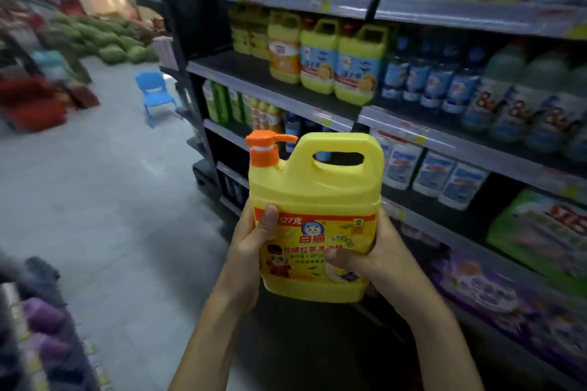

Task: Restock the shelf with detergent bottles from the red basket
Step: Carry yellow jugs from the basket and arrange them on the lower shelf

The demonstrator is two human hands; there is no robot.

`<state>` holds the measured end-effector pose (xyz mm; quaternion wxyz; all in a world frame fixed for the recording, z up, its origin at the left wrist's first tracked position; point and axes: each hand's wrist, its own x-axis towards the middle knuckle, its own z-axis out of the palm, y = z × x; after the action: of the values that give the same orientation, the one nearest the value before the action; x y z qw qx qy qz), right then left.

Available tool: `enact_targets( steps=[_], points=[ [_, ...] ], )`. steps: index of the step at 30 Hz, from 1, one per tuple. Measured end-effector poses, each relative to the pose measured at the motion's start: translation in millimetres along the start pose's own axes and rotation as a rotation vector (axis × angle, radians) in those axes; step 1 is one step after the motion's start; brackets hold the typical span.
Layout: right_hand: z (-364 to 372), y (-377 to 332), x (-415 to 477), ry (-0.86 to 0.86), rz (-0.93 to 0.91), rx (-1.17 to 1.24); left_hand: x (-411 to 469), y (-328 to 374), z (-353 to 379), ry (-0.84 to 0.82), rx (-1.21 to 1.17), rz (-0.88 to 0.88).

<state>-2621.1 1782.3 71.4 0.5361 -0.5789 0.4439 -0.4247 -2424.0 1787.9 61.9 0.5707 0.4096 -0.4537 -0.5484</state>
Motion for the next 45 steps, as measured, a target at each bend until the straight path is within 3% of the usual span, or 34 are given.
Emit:
enact_targets(
  steps=[7, 24, 33, 39, 45],
  points=[
    [68.1, -4.4, 77.0, -0.069, -0.009, 0.047, 46.1, 18.9, -81.1, 0.065, 0.023, 0.053],
    [85.2, 8.2, 348.0, -0.291, 0.052, -0.012, 250.0, 33.3, -182.8, 0.131, 0.21, -0.056],
    [149.4, 17.2, 467.4, -0.419, 0.072, -0.062, 326.9, 34.9, -269.2, 0.264, 0.21, -0.065],
    [215.0, 16.0, 550.3, -0.372, 0.059, -0.112, 397.2, 41.8, -354.4, 0.242, 0.178, -0.04],
    [259.6, -2.4, 609.0, -0.184, 0.015, -0.141, 481.5, 63.1, -416.9, 0.113, 0.116, -0.015]
  ],
)
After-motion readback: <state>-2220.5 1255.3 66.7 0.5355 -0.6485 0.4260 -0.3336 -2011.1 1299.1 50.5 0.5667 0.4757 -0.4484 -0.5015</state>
